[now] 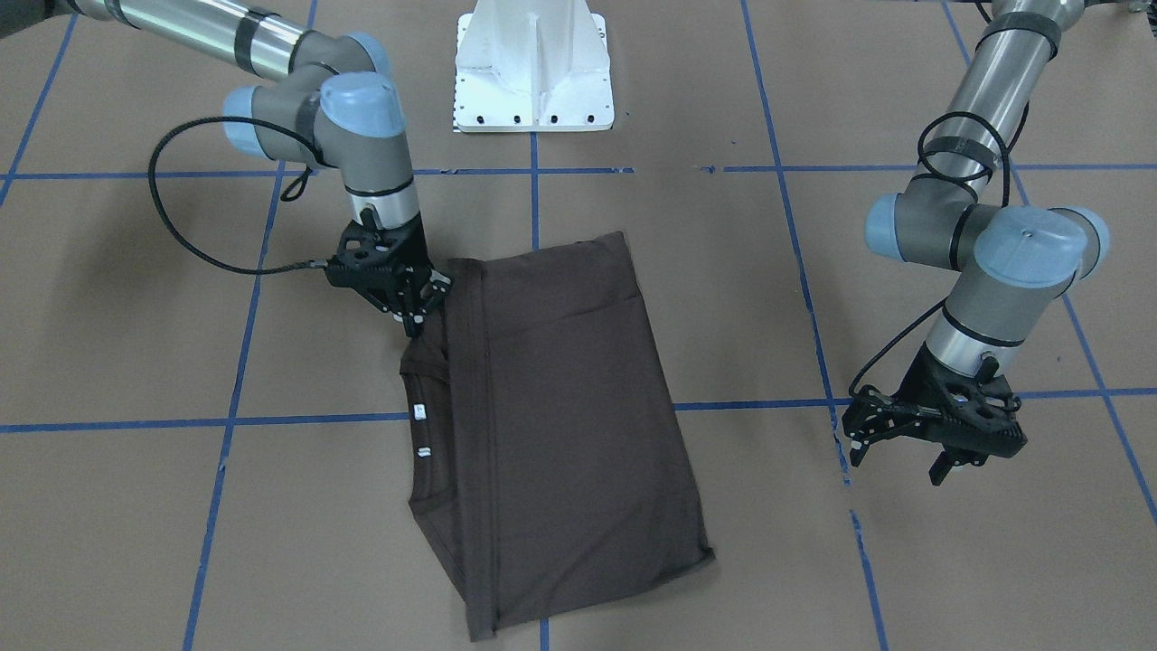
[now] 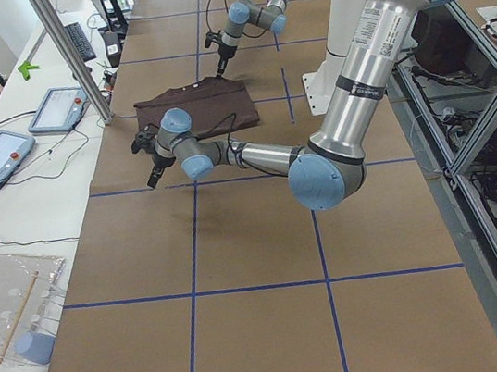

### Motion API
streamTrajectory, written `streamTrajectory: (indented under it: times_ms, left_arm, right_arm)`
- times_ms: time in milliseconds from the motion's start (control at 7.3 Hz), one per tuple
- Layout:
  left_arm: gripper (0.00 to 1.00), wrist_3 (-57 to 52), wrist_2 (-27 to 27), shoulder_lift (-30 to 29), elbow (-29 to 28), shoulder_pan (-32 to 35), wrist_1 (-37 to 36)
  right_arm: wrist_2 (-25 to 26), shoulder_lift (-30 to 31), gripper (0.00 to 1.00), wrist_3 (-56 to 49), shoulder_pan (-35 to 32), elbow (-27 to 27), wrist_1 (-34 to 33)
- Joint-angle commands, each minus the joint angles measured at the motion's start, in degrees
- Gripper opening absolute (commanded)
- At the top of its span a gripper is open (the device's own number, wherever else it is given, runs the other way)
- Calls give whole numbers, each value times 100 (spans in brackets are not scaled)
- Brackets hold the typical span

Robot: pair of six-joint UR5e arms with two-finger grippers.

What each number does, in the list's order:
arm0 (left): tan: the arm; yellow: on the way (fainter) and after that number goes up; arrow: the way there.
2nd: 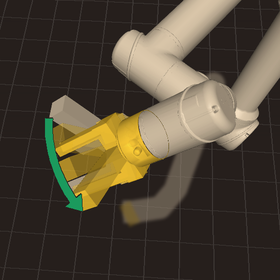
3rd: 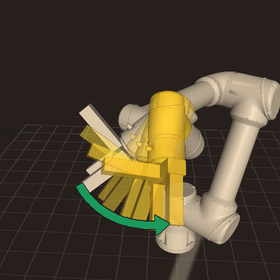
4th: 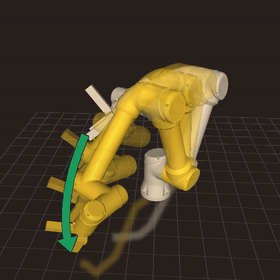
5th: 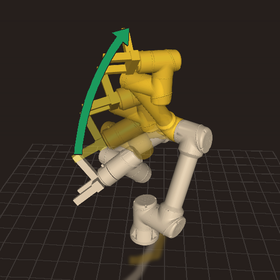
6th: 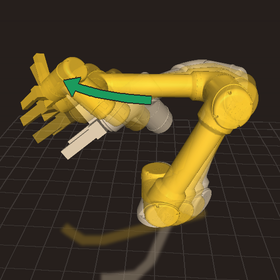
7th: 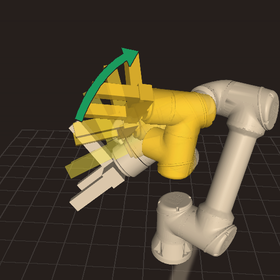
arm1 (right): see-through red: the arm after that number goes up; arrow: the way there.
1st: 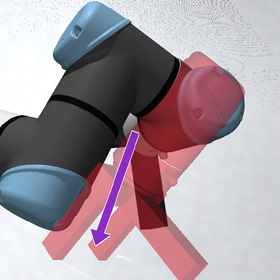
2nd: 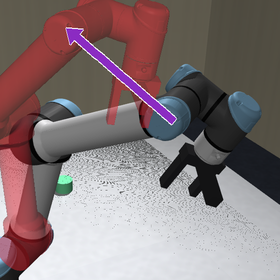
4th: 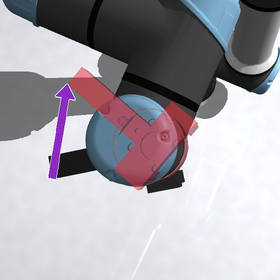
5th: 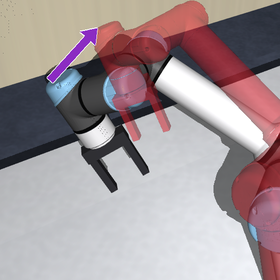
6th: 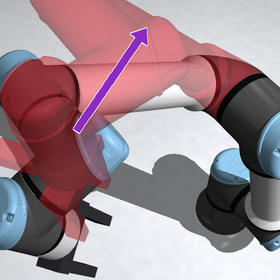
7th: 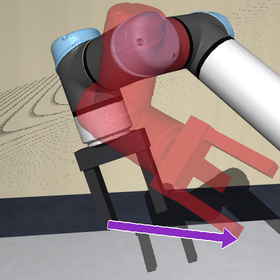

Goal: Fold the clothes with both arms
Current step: 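Drag the shirt with the right gripper toward the robot, straightening it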

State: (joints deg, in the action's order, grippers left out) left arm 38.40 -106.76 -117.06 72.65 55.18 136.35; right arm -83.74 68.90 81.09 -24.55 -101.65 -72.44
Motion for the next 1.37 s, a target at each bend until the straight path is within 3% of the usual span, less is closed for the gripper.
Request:
streamTrajectory:
  times_ms: [0, 137, 274, 411, 685, 822, 1096, 1234]
  left_arm:
    - [100, 9, -3, -1, 38, -7, -3]
    - [100, 9, -3, -1, 47, -7, -3]
    - [100, 9, -12, 8, 91, -7, -21]
    - [100, 9, -12, 8, 161, -7, -56]
    - [100, 9, -12, 8, 161, -7, -56]
    - [100, 9, -12, 8, 153, -16, -65]
    - [100, 9, -12, 43, 153, -16, -65]
    - [100, 9, -12, 69, 153, -16, -56]
  right_arm:
    - [357, 956, 0, 206, 581, -882, 2]
    - [367, 985, 0, 206, 609, -892, 11]
    - [359, 993, 99, 119, 618, -927, 19]
    - [298, 976, 100, -30, 627, -1162, -50]
    - [358, 514, 100, -417, 897, -1489, -1170]
    - [802, 180, 100, -444, 1291, -1481, -1820]
    - [1447, -52, 100, -900, 1768, -1324, -2177]
    - [1570, -105, 91, -1075, 1778, -1096, -2169]
